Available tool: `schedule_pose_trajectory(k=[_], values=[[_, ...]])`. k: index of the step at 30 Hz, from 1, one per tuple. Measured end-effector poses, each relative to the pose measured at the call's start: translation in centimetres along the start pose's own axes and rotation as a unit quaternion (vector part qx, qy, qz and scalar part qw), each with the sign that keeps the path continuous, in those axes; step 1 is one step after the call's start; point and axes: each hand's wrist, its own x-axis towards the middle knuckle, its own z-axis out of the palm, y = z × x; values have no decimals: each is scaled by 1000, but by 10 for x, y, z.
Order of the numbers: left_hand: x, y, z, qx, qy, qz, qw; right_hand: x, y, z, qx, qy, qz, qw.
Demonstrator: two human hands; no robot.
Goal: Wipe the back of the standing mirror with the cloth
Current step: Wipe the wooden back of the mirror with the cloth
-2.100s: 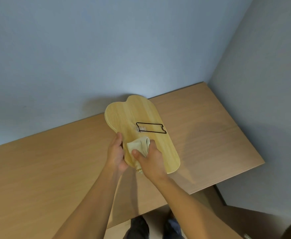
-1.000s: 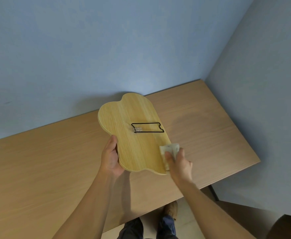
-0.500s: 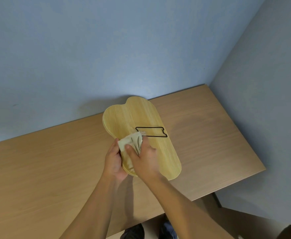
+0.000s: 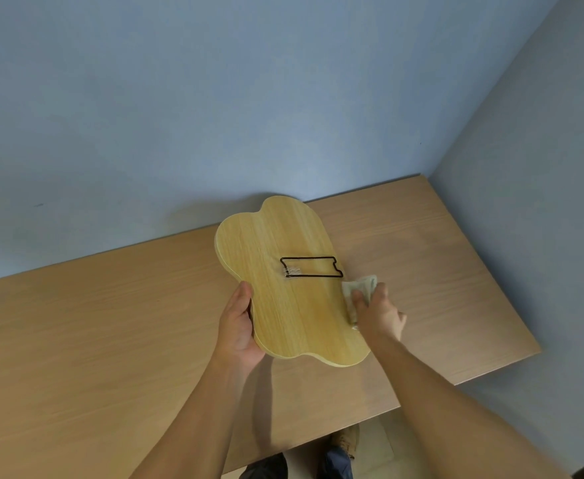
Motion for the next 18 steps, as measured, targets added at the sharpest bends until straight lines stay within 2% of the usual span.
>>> schedule_pose_trajectory(k=[2, 4, 7, 11, 14, 18], values=[[-1, 2, 4, 5, 0, 2, 1000, 6, 3, -10, -7, 31, 38, 999], [-3, 3, 7, 5, -2, 5, 1000, 2, -8, -17, 41, 34, 31, 998], [-4, 3, 12, 6, -1, 2, 1000, -27, -45, -20, 166, -11, -36, 985], [-4, 3, 19, -4, -6, 1, 1000, -65, -73, -1, 221, -86, -120, 964], [-5, 4, 21, -4, -5, 0, 1000, -60, -68, 6, 188, -91, -129, 969], [-6, 4, 23, 10, 4, 4, 1000, -33, -41, 6, 117, -46, -86, 988]])
